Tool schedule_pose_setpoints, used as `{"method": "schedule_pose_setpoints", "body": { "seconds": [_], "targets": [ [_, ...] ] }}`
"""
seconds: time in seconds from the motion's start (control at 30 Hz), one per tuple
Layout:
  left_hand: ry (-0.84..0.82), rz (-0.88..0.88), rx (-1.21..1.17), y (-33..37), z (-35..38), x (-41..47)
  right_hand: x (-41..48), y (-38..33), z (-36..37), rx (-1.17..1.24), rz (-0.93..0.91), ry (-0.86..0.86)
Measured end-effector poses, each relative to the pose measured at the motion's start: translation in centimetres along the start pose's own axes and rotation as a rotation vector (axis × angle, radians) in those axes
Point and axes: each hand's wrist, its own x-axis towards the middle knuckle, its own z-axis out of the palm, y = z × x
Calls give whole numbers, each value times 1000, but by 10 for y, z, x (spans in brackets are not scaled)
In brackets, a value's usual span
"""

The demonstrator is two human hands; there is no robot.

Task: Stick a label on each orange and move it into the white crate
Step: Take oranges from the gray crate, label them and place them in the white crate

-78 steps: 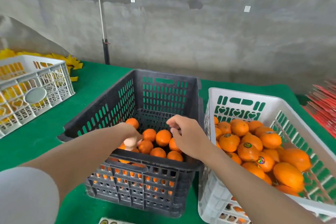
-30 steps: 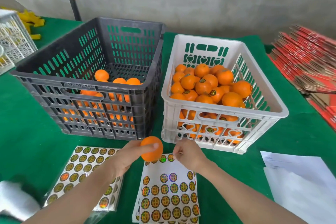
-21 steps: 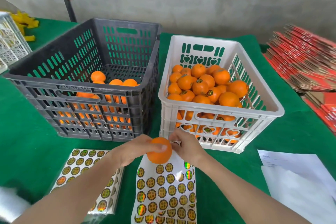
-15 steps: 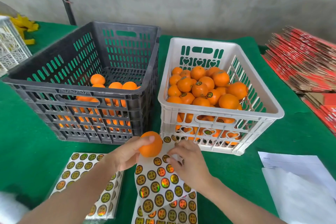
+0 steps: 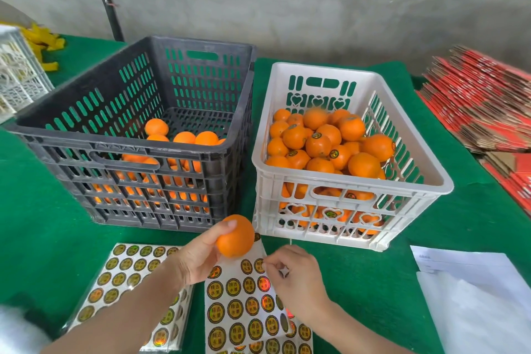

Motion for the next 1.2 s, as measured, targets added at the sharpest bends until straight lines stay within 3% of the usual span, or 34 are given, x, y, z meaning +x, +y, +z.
{"method": "schedule_pose_setpoints", "body": {
  "seconds": [0.17,0.47,0.73,0.87,0.97,1.07,1.2],
  "targets": [
    [15,-3,-31,-1,2,3,0,3,1,-33,12,-14],
    [-14,-84,-77,-4,5,10,5,5,-5,-196,-207,41],
    [-15,-44,26,0,3,14,3,7,-6,-128,-212,39],
    [-148,-79,92,2,-1,10,-3,5,-11,106,-44,78],
    [-239,-94,313,4,-3,5,-5,5,-15,230,112,81],
    [-152,-53,613,7,-5,-1,-2,2,-17,298,261,-18],
    [-66,30,736,18,-12,-4,10,-4,-20,461,467,-118]
  ]
}}
